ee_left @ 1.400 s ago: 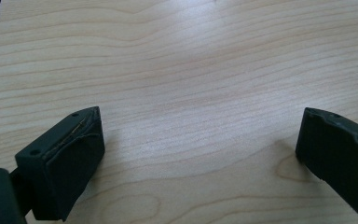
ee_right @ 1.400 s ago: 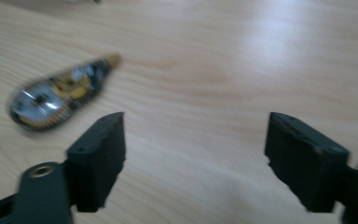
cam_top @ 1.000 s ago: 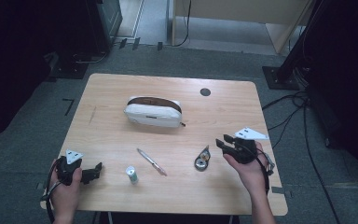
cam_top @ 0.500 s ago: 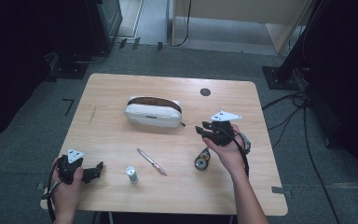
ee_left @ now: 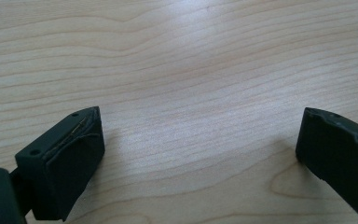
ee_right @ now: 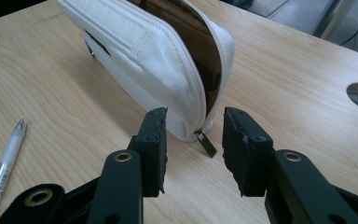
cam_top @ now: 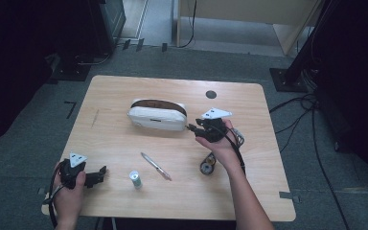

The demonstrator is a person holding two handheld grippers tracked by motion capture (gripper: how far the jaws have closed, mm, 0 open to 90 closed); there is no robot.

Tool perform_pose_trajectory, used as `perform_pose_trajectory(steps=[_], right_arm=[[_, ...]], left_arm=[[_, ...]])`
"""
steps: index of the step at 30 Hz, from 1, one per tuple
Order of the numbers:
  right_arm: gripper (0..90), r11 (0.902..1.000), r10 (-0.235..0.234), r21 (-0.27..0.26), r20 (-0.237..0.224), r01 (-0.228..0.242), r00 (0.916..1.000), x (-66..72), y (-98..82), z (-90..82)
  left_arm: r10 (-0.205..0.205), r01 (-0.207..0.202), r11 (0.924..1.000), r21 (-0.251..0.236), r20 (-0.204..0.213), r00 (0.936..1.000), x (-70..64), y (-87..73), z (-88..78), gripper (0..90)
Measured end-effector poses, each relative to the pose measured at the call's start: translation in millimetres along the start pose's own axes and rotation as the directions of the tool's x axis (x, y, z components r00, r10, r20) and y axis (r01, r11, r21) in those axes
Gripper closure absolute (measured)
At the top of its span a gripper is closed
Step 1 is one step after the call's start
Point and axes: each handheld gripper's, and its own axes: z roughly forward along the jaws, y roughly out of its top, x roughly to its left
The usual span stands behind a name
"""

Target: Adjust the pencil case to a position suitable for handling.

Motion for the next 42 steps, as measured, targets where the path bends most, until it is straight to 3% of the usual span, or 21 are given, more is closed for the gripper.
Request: perform_pose_trajectory(steps=[6,11,16,19,22,27,32,38,42], right_arm=[[57.1,0.9993,-0.03,0.019,-0.037,0.031,0.9989,3.1,4.8,22.8],[53.0,0.998,-0.044,0.044,-0.023,0.045,0.9987,0.7,4.1,41.2],[57.4,0.9968,-0.067,0.043,-0.017,0.068,0.9976,3.7,4.6,52.1],[61.2,0.9952,-0.084,0.049,-0.025,0.085,0.9962,6.7,4.5,52.0],[68.4,0.9931,-0.09,0.069,-0.076,0.095,0.993,12.6,4.7,48.9],[70.8,0.9897,-0.104,0.088,-0.093,0.112,0.9902,19.1,5.5,46.3],[72.8,0.9857,-0.122,0.101,-0.116,0.134,0.9856,34.7,4.1,42.0],[68.6,0.9884,-0.106,0.091,-0.159,0.121,0.9816,47.7,0.6,38.7],[63.6,0.9945,-0.063,0.07,-0.199,0.079,0.9779,43.6,3.7,30.2]], left_arm=[[0.002,-0.002,1.0,0.001,0.002,1.0,-0.2,0.3,0.1,1.3],[0.002,-0.002,1.0,0.001,0.002,1.0,-0.2,0.3,0.1,1.3],[0.002,-0.002,1.0,0.001,0.002,1.0,-0.3,0.3,0.2,1.3],[0.002,-0.002,1.0,0.001,0.002,1.0,-0.2,0.3,0.1,1.3],[0.002,-0.002,1.0,0.001,0.001,1.0,-0.2,0.3,0.1,1.3],[0.001,-0.001,1.0,0.003,-0.001,1.0,-0.5,0.6,0.3,1.3],[0.001,-0.001,1.0,0.003,-0.001,1.0,-0.6,0.7,0.5,1.3],[0.001,-0.001,1.0,0.003,-0.001,1.0,-0.6,0.8,0.4,1.3],[0.001,-0.001,1.0,0.003,-0.001,1.0,-0.5,0.8,0.4,1.3]])
